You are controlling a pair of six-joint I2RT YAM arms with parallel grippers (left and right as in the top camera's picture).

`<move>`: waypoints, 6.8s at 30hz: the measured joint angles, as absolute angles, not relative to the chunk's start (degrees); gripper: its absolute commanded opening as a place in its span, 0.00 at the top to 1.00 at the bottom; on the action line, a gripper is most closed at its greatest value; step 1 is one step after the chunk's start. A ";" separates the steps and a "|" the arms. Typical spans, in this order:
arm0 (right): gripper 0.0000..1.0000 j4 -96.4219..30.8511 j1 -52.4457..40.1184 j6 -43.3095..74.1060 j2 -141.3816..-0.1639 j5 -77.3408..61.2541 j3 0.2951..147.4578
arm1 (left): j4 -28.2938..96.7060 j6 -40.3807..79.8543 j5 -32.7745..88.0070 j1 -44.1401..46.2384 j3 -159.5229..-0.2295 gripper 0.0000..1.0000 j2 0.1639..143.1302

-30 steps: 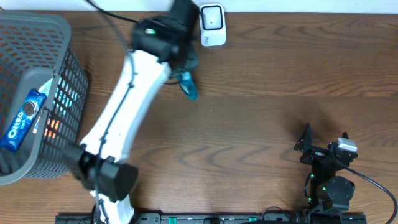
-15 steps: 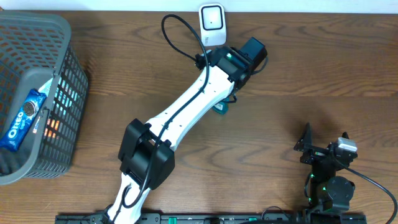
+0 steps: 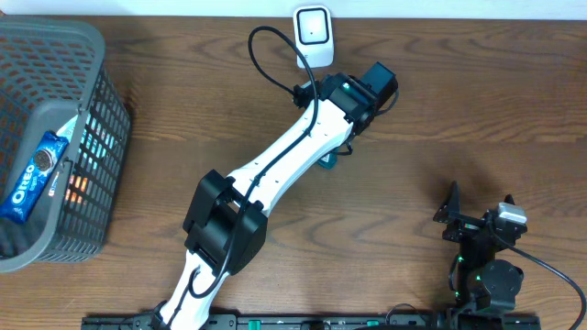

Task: Scan the item barcode
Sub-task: 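Lift the mouthwash bottle out and carry it toward the scanner, then set the mouthwash bottle on the table and release it, then reach into the basket and grasp the orange Kleenex pack, then carry the Kleenex pack to the table and release it, then reach into the basket and grasp the blue Oreo pack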

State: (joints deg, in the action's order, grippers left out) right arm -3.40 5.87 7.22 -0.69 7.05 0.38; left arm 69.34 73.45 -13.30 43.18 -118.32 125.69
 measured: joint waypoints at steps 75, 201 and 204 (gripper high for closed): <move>0.01 -3.40 5.87 7.20 -0.69 7.07 0.38 | 60.99 37.78 -4.99 -36.86 -89.67 0.51 120.11; 0.01 -3.40 5.87 7.22 -0.69 7.05 0.38 | 56.55 -15.31 -11.90 -39.31 -104.31 0.74 129.21; 0.01 -3.40 5.87 7.22 -0.69 7.05 0.38 | 56.53 -15.42 -11.90 -39.29 -104.51 0.91 129.78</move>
